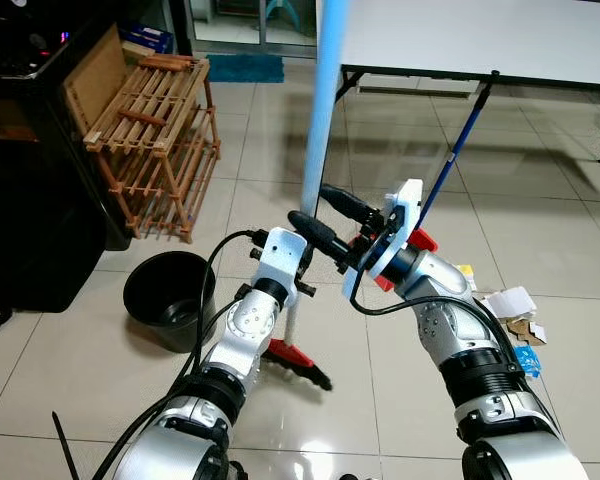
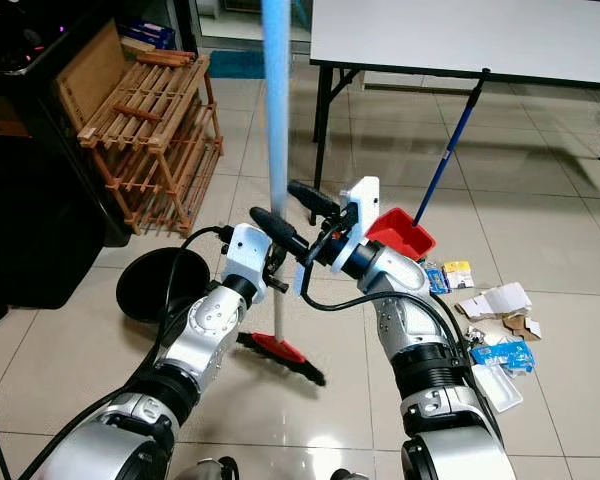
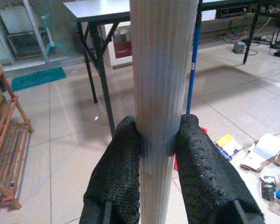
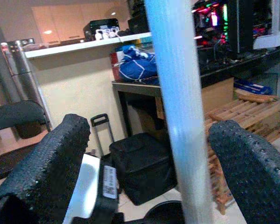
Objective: Sweep floor
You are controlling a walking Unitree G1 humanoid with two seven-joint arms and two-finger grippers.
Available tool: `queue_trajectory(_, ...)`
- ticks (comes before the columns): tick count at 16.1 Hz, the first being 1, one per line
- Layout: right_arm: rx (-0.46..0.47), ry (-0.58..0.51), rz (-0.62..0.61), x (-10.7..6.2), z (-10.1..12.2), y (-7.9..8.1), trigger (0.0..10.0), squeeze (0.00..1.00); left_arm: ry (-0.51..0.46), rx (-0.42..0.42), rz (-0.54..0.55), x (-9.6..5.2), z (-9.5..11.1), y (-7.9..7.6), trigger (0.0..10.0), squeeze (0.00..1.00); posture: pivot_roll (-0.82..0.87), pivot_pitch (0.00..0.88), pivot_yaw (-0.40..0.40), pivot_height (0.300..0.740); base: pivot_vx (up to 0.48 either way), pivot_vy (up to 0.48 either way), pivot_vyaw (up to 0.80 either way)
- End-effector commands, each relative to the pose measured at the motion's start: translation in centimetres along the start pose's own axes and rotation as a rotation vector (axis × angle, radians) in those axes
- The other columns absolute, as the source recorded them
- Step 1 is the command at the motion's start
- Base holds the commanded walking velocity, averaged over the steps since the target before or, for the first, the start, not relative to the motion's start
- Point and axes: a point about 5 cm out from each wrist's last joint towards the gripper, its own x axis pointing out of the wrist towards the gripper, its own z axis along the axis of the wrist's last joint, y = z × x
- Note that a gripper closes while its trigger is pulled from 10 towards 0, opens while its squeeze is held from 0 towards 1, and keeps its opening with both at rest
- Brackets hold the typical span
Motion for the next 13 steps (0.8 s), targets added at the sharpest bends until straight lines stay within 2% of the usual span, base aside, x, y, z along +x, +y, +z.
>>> queue_trajectory(1, -0.025, -0.002, -0.016, 0.1, 0.4, -0.4, 10.0, 0.0, -0.067, 0.017, -0.026, 0.2, 1.2, -0.4, 10.0, 0.0, 0.06, 0.151, -0.034, 0.74, 0.0, 0.0, 0.0)
queue_trajectory(9, -0.04, -0.004, -0.011, 0.6, 0.7, -0.8, 10.0, 0.0, -0.075, 0.018, -0.115, -0.3, 0.9, -2.5, 10.0, 0.0, 0.07, 0.151, -0.04, 0.74, 0.0, 0.0, 0.0)
queue_trajectory(13, -0.042, 0.004, 0.006, 0.6, 0.6, -0.7, 10.0, 0.0, -0.075, 0.021, -0.142, -0.4, 0.8, -2.9, 10.0, 0.0, 0.07, 0.149, -0.041, 0.74, 0.0, 0.0, 0.0)
